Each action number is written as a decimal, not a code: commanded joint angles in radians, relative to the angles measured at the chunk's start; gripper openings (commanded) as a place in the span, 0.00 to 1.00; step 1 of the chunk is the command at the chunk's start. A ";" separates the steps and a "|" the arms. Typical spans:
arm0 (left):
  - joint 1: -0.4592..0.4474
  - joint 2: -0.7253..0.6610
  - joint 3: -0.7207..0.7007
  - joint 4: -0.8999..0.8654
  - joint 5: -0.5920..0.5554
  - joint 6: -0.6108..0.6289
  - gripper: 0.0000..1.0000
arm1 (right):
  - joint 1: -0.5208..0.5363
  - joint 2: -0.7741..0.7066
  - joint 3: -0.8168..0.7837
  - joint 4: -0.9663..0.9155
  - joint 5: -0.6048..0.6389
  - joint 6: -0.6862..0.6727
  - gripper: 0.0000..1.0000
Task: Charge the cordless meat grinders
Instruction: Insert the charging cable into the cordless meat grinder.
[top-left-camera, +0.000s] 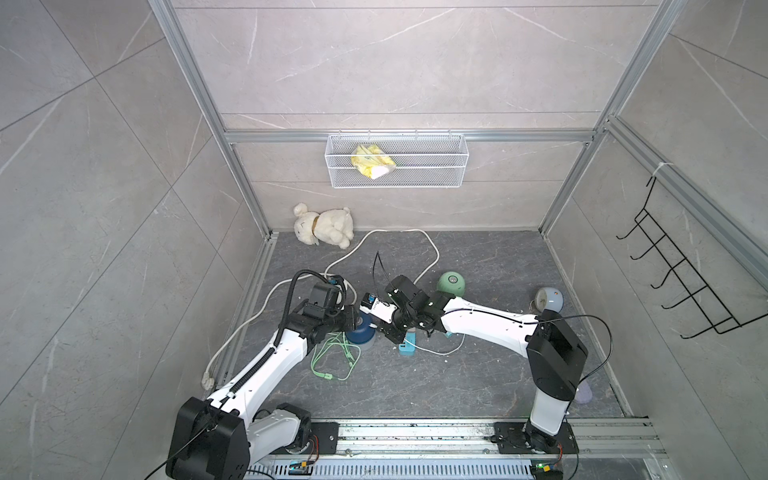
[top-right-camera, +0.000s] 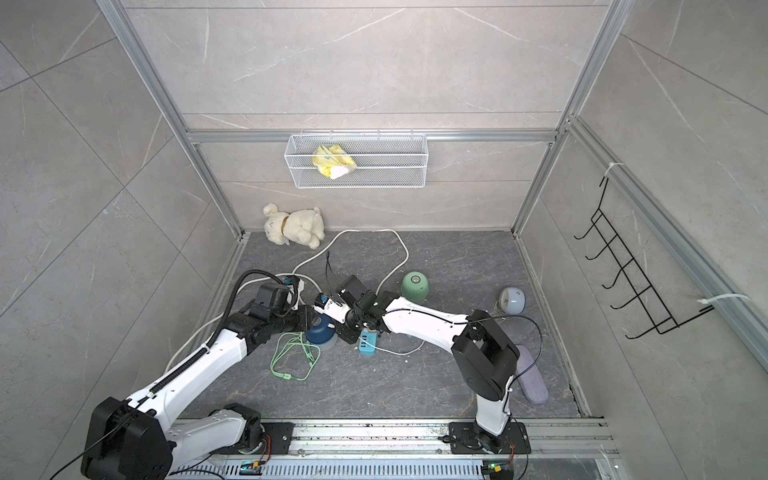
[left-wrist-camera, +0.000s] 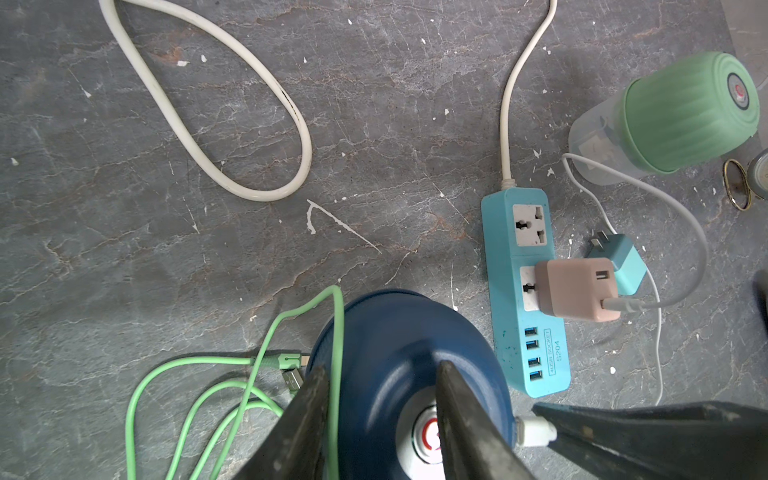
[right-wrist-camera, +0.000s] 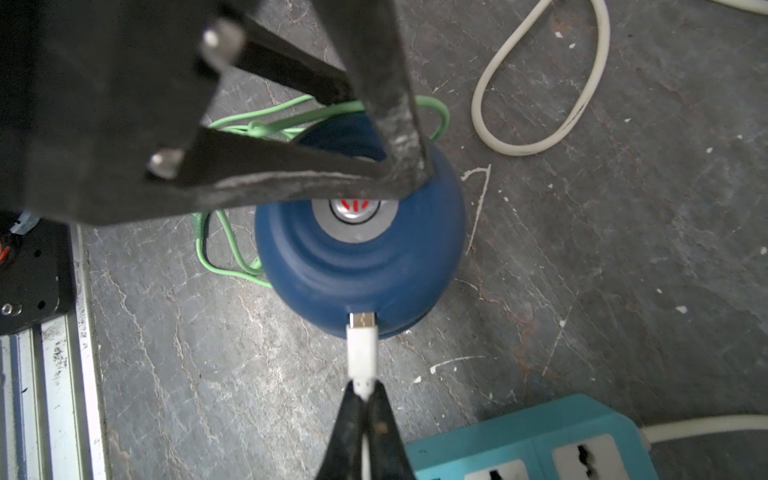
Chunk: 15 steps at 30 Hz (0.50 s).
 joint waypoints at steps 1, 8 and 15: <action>-0.054 0.017 -0.043 -0.148 0.179 0.009 0.43 | 0.012 0.028 0.054 0.147 0.002 0.019 0.00; -0.054 0.008 -0.040 -0.149 0.113 0.002 0.45 | 0.013 -0.003 0.017 0.155 -0.006 -0.005 0.11; -0.051 -0.014 -0.028 -0.160 0.014 -0.011 0.55 | 0.007 -0.077 -0.077 0.178 0.004 -0.044 0.34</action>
